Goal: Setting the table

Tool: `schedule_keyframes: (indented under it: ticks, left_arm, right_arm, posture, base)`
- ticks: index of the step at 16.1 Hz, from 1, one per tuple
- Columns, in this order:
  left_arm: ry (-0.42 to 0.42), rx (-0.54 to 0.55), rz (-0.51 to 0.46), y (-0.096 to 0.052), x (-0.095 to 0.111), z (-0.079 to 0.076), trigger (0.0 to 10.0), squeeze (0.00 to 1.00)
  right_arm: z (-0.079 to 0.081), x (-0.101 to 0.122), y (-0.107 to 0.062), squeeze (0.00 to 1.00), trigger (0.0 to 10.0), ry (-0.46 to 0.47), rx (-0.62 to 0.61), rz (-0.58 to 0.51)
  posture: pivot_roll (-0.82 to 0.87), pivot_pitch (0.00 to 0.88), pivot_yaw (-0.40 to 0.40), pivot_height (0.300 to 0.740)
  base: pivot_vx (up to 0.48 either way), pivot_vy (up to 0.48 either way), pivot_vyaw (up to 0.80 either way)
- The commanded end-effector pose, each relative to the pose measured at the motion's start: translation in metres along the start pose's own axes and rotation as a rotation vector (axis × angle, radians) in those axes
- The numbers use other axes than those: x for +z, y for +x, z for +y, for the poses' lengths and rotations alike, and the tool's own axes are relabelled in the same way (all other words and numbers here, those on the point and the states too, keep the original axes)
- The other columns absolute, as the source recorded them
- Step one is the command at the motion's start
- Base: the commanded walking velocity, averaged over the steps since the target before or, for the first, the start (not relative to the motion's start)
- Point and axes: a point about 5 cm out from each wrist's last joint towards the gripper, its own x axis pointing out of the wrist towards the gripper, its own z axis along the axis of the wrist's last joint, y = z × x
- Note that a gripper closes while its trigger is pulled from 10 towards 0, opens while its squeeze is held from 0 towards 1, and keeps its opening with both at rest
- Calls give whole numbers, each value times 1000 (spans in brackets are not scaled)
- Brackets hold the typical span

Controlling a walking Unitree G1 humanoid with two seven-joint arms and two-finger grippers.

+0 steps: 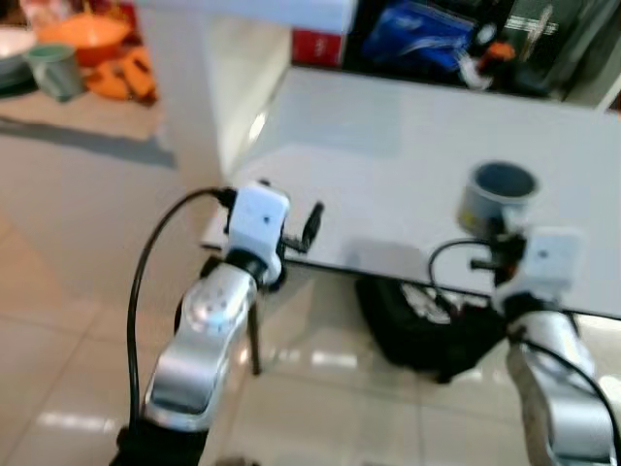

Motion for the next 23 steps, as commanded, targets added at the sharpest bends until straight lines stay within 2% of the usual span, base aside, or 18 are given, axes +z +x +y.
schedule_keyframes:
  ticks: [1, 15, 17, 19, 22, 23]
  left_arm:
    - [13, 3, 6, 0, -2, 4, 10000, 0]
    - [15, 1, 9, 0, -3, 3, 10000, 0]
    - [-14, 28, 41, 1, -5, 5, 10000, 0]
    - [22, 24, 42, 4, -3, 6, 10000, 0]
    - [-7, 10, -7, 4, 3, 6, 10000, 0]
    - [-11, 9, -7, 4, 4, 6, 10000, 0]
  right_arm:
    - [4, 4, 2, 0, 10000, 10, 13, -14]
    - [4, 8, 4, 0, 10000, 16, 13, -19]
    - [5, 8, 4, 0, 10000, 16, 15, -17]
    - [6, 8, 4, 0, 10000, 13, 21, -10]
    - [7, 7, 4, 0, 10000, 75, 16, 4]
    - [6, 8, 4, 0, 10000, 70, 13, 2]
  posture:
    - [11, 34, -38, 740]
    - [10, 39, -41, 740]
    - [12, 41, -41, 740]
    - [12, 42, -40, 740]
    - [11, 47, -39, 740]
    - [11, 48, -39, 740]
  base:
    - [0, -461, 0]
    - [0, -467, 0]
    - [0, 0, 0]
    - [0, 0, 0]
    - [255, 0, 0]
    - [480, 0, -519]
